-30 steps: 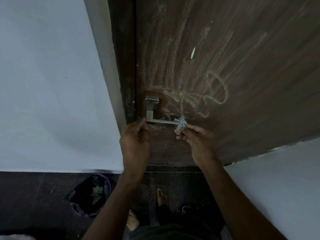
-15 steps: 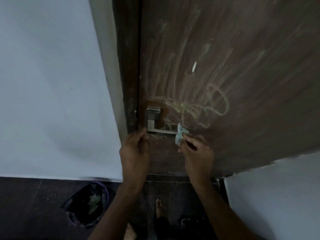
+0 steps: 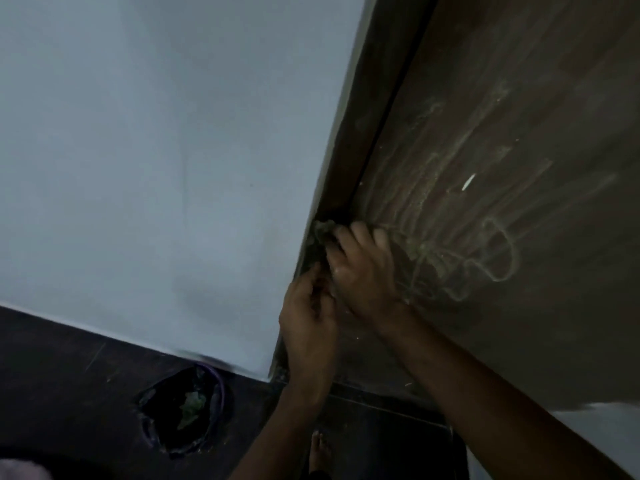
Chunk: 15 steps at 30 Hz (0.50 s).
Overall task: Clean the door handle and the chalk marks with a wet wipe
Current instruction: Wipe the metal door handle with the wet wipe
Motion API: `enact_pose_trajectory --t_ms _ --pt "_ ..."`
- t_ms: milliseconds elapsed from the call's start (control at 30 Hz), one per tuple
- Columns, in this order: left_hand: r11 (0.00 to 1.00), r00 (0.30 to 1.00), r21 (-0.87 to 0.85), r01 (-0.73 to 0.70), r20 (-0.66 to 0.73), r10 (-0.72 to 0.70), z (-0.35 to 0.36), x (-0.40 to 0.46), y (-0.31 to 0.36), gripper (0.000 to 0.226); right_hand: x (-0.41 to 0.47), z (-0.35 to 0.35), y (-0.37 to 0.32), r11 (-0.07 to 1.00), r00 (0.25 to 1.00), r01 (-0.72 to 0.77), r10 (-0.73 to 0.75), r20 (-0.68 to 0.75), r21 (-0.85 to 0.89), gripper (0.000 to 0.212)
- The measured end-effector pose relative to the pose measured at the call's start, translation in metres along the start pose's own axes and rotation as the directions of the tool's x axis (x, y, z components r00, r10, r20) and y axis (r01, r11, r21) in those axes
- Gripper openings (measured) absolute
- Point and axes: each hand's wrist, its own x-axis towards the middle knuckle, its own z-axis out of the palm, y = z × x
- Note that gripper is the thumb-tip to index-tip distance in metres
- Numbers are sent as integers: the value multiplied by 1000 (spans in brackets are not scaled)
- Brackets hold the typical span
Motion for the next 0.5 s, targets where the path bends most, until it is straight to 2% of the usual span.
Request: enact_pose_trajectory --t_ms 67,100,167,233,300,333,433,500 --pt "999 999 -17 29 -14 -29 0 -1 -1 40 -7 3 -8 998 996 34 -29 86 -54 11" --pt "999 999 -30 44 -14 -45 -1 -3 -4 40 -7 3 -10 999 997 18 -14 80 -44 10" --pt "993 996 -82 90 0 -90 -1 -6 -9 39 1 0 -7 997 997 -80 80 -15 19 8" --pt "976 987 -144 162 12 -162 2 -4 -13 40 15 -3 1 976 960 -206 215 -177 66 6" --pt "956 974 -192 223 -2 -227 5 -3 -16 39 23 -1 0 968 933 -233 248 -259 89 15" --pt "950 970 -202 237 -9 -243 6 -2 -16 37 21 2 -6 976 950 -198 214 -226 91 15" --pt "943 958 -188 274 -36 -286 11 1 -15 32 -3 21 -24 998 999 -36 34 32 61 14" --pt "941 949 -158 298 -61 -311 14 4 -18 28 -13 29 -27 998 995 -31 26 99 52 16"
